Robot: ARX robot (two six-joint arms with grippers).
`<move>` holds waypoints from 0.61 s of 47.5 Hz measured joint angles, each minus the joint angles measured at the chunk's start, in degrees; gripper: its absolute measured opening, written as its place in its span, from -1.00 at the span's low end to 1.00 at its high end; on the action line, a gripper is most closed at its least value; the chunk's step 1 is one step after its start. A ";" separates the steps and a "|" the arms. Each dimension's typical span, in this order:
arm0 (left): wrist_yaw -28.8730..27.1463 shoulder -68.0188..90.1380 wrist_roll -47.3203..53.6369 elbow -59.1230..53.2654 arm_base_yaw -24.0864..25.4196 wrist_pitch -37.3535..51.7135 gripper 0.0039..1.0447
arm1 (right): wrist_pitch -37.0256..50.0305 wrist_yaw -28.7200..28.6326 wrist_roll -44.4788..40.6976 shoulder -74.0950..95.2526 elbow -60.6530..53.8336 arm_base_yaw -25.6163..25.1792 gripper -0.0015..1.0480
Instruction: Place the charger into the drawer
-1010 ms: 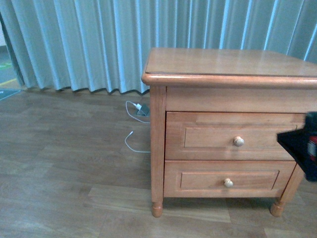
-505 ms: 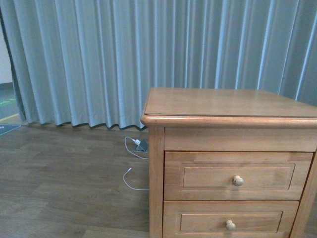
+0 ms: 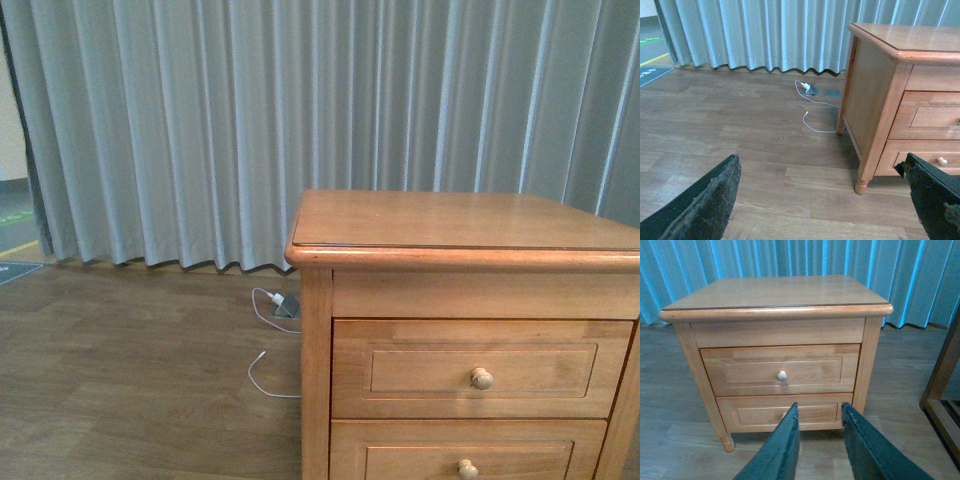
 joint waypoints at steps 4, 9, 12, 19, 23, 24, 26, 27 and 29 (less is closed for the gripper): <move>-0.07 0.00 0.00 0.00 0.00 0.00 0.89 | -0.42 -0.13 -0.09 -1.20 -0.50 -0.04 -0.83; -0.04 0.00 0.00 0.00 0.00 0.00 0.89 | -0.92 -0.13 -0.26 -2.27 -0.98 -0.07 -0.96; -0.04 0.00 0.00 0.00 0.00 0.00 0.89 | -5.84 -0.15 -0.28 -6.03 -1.18 -0.09 -0.96; 0.00 0.00 0.02 0.00 0.00 0.00 0.89 | -9.09 -0.20 -0.28 -12.00 -2.36 -0.11 -0.96; -0.07 0.00 0.00 0.00 0.00 0.00 0.89 | -9.16 -0.20 -0.28 -13.14 -3.96 -0.11 -0.96; -0.04 -0.02 0.00 0.00 0.00 0.00 0.89 | -9.16 -0.17 -0.28 -13.14 -3.96 -0.11 -0.96; -0.04 -0.02 0.00 0.00 0.00 0.00 0.89 | -9.16 -0.17 -0.28 -13.20 -3.96 -0.11 -0.96; -0.04 -0.02 0.00 0.00 0.00 0.00 0.89 | -9.16 -0.17 -0.28 -13.25 -3.96 -0.11 -0.96; -0.04 -0.02 0.00 0.00 0.00 0.00 0.89 | -9.16 -0.17 -0.28 -13.27 -3.96 -0.11 -0.96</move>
